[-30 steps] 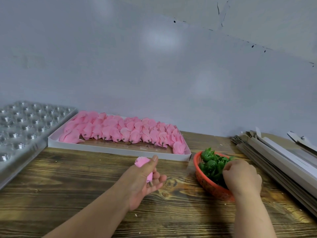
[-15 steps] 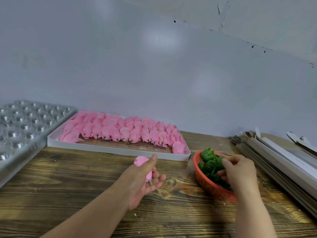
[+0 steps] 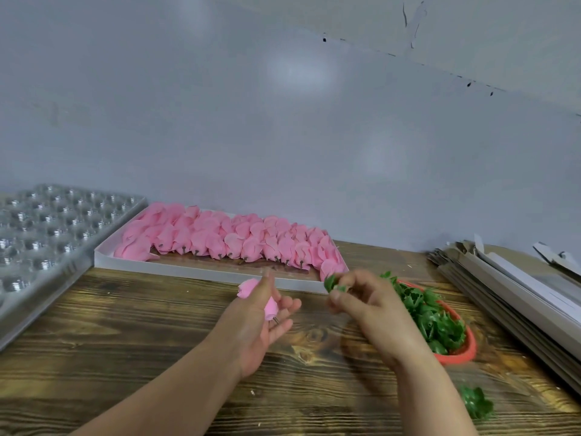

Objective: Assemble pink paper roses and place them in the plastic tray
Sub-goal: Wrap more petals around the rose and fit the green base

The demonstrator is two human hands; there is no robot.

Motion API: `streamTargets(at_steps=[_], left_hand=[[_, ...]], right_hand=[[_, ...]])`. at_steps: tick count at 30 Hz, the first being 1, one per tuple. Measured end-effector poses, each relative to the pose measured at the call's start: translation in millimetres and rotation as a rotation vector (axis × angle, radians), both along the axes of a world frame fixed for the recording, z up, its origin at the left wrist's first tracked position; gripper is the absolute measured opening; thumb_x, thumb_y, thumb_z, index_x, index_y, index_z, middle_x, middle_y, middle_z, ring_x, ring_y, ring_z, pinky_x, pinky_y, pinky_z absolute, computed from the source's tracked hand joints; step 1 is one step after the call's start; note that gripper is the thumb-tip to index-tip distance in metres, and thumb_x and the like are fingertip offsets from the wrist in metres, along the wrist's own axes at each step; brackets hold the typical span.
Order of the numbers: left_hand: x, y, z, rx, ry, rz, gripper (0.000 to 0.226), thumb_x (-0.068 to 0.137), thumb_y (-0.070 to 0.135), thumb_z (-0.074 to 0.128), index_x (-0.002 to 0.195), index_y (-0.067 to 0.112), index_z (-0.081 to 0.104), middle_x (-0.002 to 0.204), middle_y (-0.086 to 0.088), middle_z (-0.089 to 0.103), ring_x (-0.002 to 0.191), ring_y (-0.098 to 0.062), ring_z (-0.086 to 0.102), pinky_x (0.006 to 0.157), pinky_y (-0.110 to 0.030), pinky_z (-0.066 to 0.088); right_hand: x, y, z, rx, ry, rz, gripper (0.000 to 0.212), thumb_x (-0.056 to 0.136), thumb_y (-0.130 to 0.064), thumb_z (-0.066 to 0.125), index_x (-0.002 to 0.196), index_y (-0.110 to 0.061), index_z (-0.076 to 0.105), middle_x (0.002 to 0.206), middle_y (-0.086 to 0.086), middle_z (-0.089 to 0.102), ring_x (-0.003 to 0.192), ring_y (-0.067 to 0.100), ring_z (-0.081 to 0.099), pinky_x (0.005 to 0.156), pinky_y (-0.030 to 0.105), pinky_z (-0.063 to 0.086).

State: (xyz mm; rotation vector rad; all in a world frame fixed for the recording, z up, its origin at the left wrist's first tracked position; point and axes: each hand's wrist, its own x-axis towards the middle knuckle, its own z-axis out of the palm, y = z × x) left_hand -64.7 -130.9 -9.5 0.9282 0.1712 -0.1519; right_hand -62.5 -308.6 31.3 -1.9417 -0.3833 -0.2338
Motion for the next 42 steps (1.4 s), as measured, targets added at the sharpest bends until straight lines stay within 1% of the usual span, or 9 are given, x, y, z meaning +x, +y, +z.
streamTargets(at_steps=[4, 8, 12, 16, 21, 26, 32, 37, 42], left_hand=[[0.9, 0.6, 1.9, -0.043, -0.002, 0.004, 0.034, 0.068, 0.050, 0.059, 0.066, 0.017, 0.053, 0.083, -0.004, 0.074, 0.095, -0.017, 0.070, 0.093, -0.047, 0.041], [-2.5, -3.8, 4.8, -0.060, -0.031, -0.031, 0.037, 0.071, 0.050, 0.057, 0.066, 0.014, 0.052, 0.087, -0.008, 0.074, 0.083, -0.018, 0.070, 0.066, -0.035, 0.049], [-4.9, -3.9, 6.9, -0.071, -0.029, -0.030, 0.038, 0.077, 0.048, 0.057, 0.069, 0.011, 0.053, 0.080, -0.010, 0.071, 0.073, -0.021, 0.070, 0.063, -0.035, 0.054], [-5.5, -2.3, 6.5, -0.099, -0.041, -0.042, 0.037, 0.082, 0.044, 0.057, 0.071, 0.009, 0.053, 0.084, -0.017, 0.073, 0.078, -0.030, 0.073, 0.060, -0.035, 0.057], [-2.8, -1.7, 7.3, -0.169, -0.075, -0.012, 0.039, 0.078, 0.042, 0.058, 0.073, 0.005, 0.053, 0.091, -0.024, 0.072, 0.083, -0.036, 0.072, 0.057, -0.034, 0.058], [-0.1, -2.1, 3.8, -0.084, -0.099, 0.024, 0.039, 0.075, 0.046, 0.057, 0.070, 0.008, 0.053, 0.076, -0.014, 0.072, 0.069, -0.026, 0.071, 0.054, -0.032, 0.056], [0.7, 0.8, 2.2, -0.049, -0.084, 0.005, 0.040, 0.074, 0.052, 0.058, 0.067, 0.012, 0.059, 0.091, -0.014, 0.074, 0.085, -0.033, 0.072, 0.083, -0.053, 0.055], [-2.8, 0.9, 3.4, -0.025, -0.143, -0.026, 0.041, 0.076, 0.051, 0.056, 0.076, 0.010, 0.057, 0.093, -0.019, 0.073, 0.086, -0.033, 0.072, 0.074, -0.041, 0.058], [-4.7, -4.1, 2.7, 0.026, -0.180, -0.002, 0.040, 0.072, 0.052, 0.056, 0.053, 0.020, 0.069, 0.089, -0.011, 0.075, 0.079, -0.023, 0.073, 0.069, -0.037, 0.055]], right_hand=[[-6.2, 22.0, -8.3, -0.574, 0.016, 0.106, 0.026, 0.077, -0.005, 0.067, 0.068, -0.022, 0.049, 0.074, -0.006, 0.053, 0.067, 0.006, 0.047, 0.062, 0.017, 0.039], [-11.9, 44.5, -12.4, -0.778, 0.010, 0.212, 0.016, 0.076, -0.004, 0.063, 0.075, -0.017, 0.052, 0.088, 0.006, 0.062, 0.079, 0.019, 0.055, 0.072, 0.028, 0.045], [-13.9, 48.7, -13.9, -0.506, 0.043, 0.193, 0.016, 0.075, 0.001, 0.067, 0.075, -0.009, 0.054, 0.083, -0.005, 0.059, 0.073, 0.001, 0.052, 0.072, 0.021, 0.045], [-16.1, 51.8, -13.7, -0.119, 0.175, 0.163, 0.031, 0.073, 0.005, 0.071, 0.091, -0.017, 0.058, 0.079, 0.001, 0.059, 0.056, 0.005, 0.049, 0.052, 0.020, 0.040], [-14.0, 59.3, -16.6, 0.159, 0.171, 0.055, 0.037, 0.070, 0.008, 0.075, 0.096, -0.011, 0.057, 0.098, 0.015, 0.066, 0.069, 0.015, 0.055, 0.062, 0.027, 0.051], [-11.6, 61.9, -21.0, 0.393, 0.233, 0.076, 0.033, 0.073, 0.019, 0.066, 0.100, 0.002, 0.060, 0.079, 0.011, 0.069, 0.068, 0.017, 0.066, 0.060, 0.027, 0.056], [-11.0, 53.9, -18.9, 0.239, 0.231, 0.163, 0.038, 0.073, 0.021, 0.062, 0.096, -0.009, 0.062, 0.069, 0.000, 0.065, 0.058, 0.011, 0.058, 0.055, 0.023, 0.050], [-13.0, 56.9, -19.7, 0.164, 0.188, 0.159, 0.042, 0.070, 0.019, 0.064, 0.102, -0.010, 0.063, 0.082, 0.009, 0.062, 0.071, 0.018, 0.053, 0.067, 0.033, 0.048], [-11.3, 59.6, -23.3, 0.329, 0.296, 0.145, 0.031, 0.072, 0.024, 0.058, 0.095, 0.005, 0.062, 0.076, 0.012, 0.065, 0.067, 0.018, 0.061, 0.066, 0.032, 0.055]])
